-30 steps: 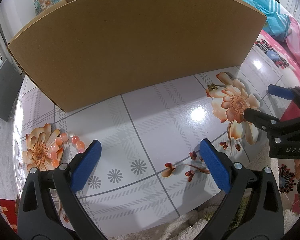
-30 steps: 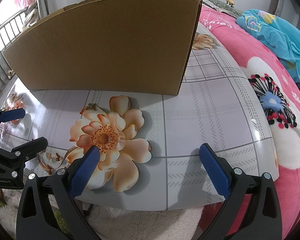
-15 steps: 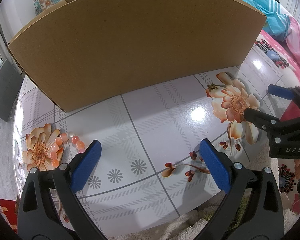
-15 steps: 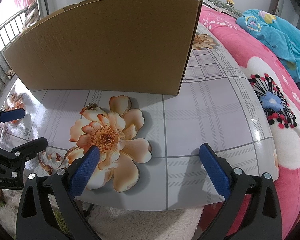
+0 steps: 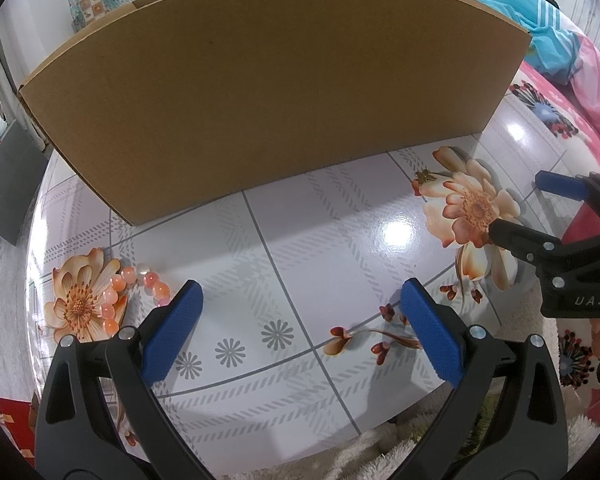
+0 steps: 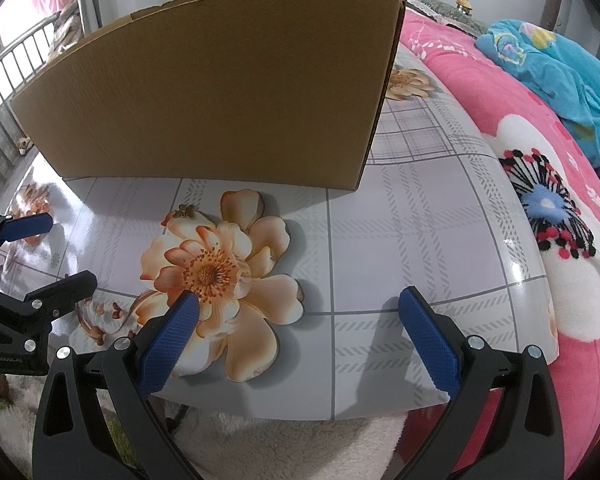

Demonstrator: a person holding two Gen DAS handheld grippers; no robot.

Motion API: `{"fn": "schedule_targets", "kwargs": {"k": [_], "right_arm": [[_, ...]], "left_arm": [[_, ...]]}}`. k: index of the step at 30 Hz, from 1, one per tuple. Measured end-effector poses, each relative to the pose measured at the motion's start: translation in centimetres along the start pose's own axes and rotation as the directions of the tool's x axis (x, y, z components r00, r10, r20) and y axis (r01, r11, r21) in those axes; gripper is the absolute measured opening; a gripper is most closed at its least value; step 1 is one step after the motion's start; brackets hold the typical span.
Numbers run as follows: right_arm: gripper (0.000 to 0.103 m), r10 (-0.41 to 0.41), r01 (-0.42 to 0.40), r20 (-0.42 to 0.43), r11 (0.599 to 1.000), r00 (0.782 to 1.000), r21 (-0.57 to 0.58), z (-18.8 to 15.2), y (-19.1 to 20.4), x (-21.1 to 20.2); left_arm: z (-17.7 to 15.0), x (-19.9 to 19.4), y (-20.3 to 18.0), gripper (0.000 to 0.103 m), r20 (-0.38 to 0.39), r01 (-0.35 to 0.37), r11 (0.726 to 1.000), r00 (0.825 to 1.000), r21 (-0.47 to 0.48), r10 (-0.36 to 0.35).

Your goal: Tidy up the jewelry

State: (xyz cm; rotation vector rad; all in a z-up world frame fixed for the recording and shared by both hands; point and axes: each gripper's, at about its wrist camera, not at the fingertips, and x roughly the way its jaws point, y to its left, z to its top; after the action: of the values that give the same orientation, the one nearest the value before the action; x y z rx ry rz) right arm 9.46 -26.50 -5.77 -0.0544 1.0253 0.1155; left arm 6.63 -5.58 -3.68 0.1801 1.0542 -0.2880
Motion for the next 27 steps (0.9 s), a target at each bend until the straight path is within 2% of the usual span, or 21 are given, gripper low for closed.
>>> {"fn": "schedule_targets", "kwargs": {"k": [4, 7, 13, 17, 24, 27], "right_arm": [[0.097, 0.001, -0.001, -0.013, 1.0, 1.0, 0.001, 0.2, -0.1, 0.1], [0.097, -0.001, 0.001, -0.017, 1.0, 1.0, 0.003, 0.3, -0.1, 0.2], [0.097, -0.005, 0.005, -0.023, 1.0, 1.0, 0.005, 0.5, -0.1, 0.2], [0.097, -0.007, 0.007, -0.014, 1.0, 1.0, -0.003, 0.4, 0.0, 0.2], [0.097, -0.005, 0.005, -0.037, 1.0, 0.999, 0.01, 0.4, 0.3, 0.0], [0.097, 0.051, -0.05, -0.016, 0.998, 0.999, 0.049, 0.4, 0.2, -0.5]], "left_arm": [[-0.2, -0.7, 0.8, 0.096, 0.039, 0.022, 0.999, 0.999, -0.023, -0.021], [-0.3, -2.2, 1.7, 0.096, 0.115, 0.023, 0.999, 0.993, -0.033, -0.019], [-0.5, -4.9, 3.7, 0.095, 0.246, 0.027, 0.998, 0.969, -0.058, -0.012], [-1.1, -6.5, 5.1, 0.095, 0.304, 0.026, 0.997, 0.953, -0.077, -0.001], [-4.2, -8.6, 7.8, 0.093, 0.338, 0.001, 0.995, 0.941, -0.097, 0.032], [-5.4, -8.4, 8.6, 0.08, 0.321, 0.009, 0.994, 0.947, -0.112, 0.028]]}}
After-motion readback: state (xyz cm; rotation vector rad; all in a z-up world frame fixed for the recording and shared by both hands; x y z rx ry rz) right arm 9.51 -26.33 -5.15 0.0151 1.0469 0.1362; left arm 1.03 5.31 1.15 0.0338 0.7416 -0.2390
